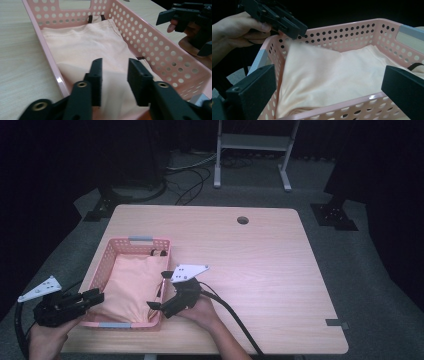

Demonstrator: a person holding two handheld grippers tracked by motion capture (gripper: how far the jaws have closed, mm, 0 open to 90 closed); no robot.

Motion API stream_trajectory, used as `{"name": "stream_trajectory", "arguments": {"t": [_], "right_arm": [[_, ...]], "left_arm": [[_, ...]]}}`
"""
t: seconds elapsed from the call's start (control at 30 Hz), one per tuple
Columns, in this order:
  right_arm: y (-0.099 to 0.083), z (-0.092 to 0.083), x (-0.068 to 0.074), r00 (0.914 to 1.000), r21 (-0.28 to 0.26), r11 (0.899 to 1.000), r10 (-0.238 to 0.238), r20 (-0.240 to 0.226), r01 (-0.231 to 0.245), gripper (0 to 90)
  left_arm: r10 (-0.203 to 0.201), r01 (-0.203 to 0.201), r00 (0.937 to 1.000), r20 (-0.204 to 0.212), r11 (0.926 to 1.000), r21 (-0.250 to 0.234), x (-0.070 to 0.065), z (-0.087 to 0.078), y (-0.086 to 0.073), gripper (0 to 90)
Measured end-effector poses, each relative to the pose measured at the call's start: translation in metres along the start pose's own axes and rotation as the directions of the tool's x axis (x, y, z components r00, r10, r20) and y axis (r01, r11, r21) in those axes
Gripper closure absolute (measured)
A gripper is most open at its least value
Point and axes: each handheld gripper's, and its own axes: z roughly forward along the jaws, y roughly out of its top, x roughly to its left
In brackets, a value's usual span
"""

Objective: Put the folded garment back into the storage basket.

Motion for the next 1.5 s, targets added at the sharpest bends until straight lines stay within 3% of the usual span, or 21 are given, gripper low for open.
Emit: {"name": "stream_trajectory", "arguments": {"t": [0.23, 0.43, 0.67, 1.13, 1.5], "right_arm": [[0.000, 0.000, 0.000, 1.0000, 0.000, 1.000, -0.003, 0.000, 0.003, 0.0], [0.000, -0.002, 0.000, 1.0000, -0.004, 1.000, -0.006, -0.001, 0.006, 0.0], [0.000, -0.003, 0.000, 1.0000, -0.013, 1.000, -0.005, -0.001, 0.005, 0.0], [0.011, -0.014, 0.003, 0.9997, -0.037, 0.999, -0.021, 0.014, 0.022, 0.0], [0.026, -0.037, 0.005, 0.9985, -0.023, 0.998, -0.052, 0.017, 0.052, 0.0]], "left_arm": [[-0.003, 0.003, 1.0000, 0.004, 0.9999, -0.011, 0.000, 0.003, 0.003, 43.9], [0.041, -0.040, 0.9992, 0.006, 0.9973, -0.062, -0.003, 0.005, 0.003, 20.1], [0.037, -0.039, 0.9987, -0.035, 0.9967, -0.071, -0.009, 0.006, 0.007, 2.4], [0.045, -0.048, 0.9986, -0.027, 0.9889, -0.141, -0.020, 0.003, 0.015, 0.0], [0.126, -0.123, 0.9921, 0.002, 0.9718, -0.201, -0.049, 0.010, 0.040, 0.0]]}}
